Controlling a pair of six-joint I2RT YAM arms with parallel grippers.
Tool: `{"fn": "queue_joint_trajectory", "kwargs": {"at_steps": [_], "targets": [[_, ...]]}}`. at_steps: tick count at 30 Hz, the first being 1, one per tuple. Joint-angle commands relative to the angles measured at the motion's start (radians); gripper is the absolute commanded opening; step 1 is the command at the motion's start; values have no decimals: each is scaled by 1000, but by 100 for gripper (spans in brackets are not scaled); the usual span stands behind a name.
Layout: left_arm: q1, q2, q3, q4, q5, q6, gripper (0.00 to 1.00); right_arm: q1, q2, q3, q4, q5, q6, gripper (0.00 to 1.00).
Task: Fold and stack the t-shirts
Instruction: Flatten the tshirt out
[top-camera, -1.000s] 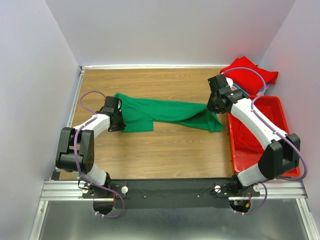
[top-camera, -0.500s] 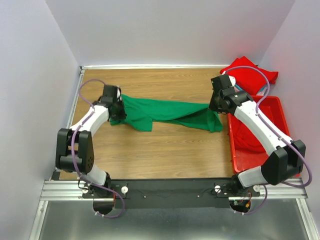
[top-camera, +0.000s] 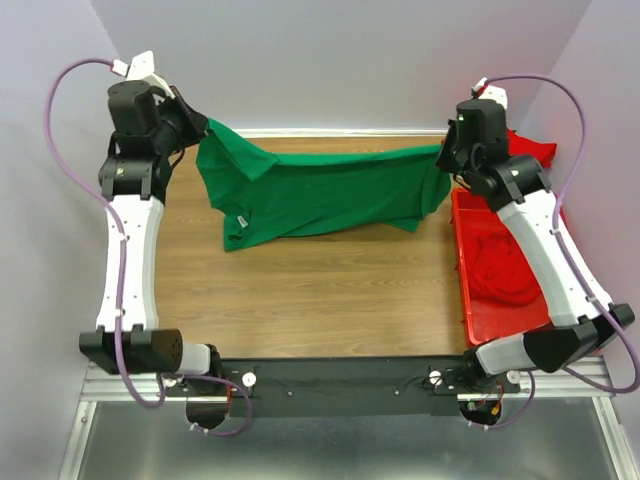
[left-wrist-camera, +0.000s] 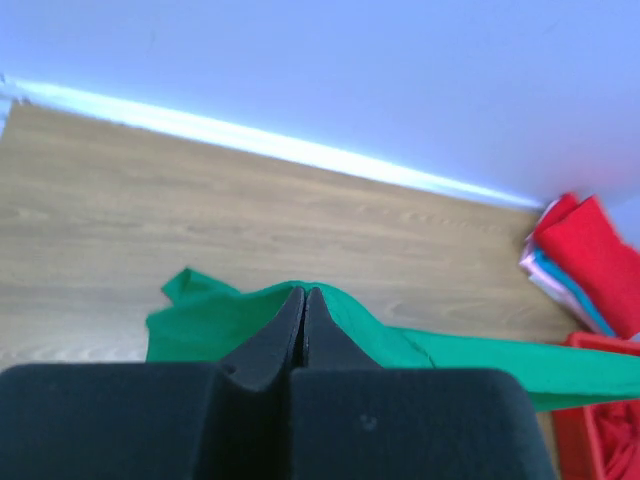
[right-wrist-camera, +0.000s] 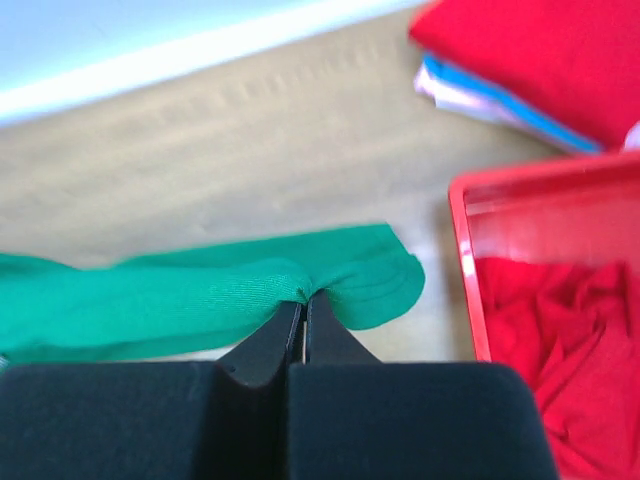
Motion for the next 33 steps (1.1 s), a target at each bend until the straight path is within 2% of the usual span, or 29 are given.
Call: {"fn": "queue_joint_trajectory", "kwargs": {"at_steps": [1,9,15,18,22,26,33], "targets": [[6,-103,51,-62,43,-38,0,-5,-54,105,-14,44,-55,1],[10,-326,100,-73,-13,-55,0,-3,-221,117,-14,-103,-96,1],[10,-387,238,-125,-39,-17,0,-3,-347,91,-24,-223,-85,1],[11,-362,352,-148,-27,0,0,-3,-359,131,-47,-231,-85,1],[10,-327,396,-117,-5,1,0,-3,-338,145,-51,-209,-93,1],[11,-275,333,-56,36,6,0,-3,-270,113,-40,-159,-99,1],[11,-93,195,61,113,33,0,-3,-99,33,60,-81,-121,1]]}}
